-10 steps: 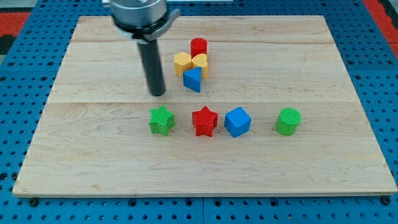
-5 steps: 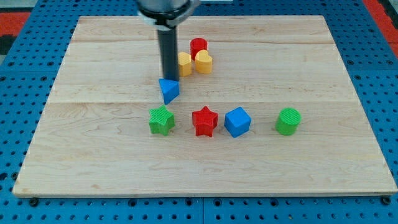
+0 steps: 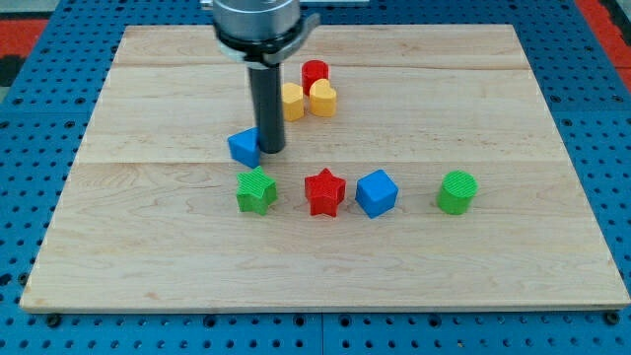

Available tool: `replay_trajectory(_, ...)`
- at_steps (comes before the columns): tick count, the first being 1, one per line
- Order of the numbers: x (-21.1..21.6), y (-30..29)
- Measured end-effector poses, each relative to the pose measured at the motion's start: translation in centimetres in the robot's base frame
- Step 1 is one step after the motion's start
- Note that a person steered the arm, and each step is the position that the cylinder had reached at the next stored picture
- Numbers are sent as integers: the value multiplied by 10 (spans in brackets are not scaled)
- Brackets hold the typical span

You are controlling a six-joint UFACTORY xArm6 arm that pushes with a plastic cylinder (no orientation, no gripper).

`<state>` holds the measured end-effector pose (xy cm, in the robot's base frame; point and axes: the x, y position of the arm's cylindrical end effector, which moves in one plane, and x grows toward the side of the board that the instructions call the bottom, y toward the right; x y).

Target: Move the blue triangle to the left of the green star

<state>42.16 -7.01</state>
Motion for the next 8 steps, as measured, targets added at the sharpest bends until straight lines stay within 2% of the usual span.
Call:
replay_trajectory(1, 4, -42)
replay_trajectory(2, -38, -36)
replay_trajectory(3, -16, -70)
replay_trajectory(4, 12, -73)
replay_trajectory(6, 13, -87)
replay_trajectory(8, 34, -88)
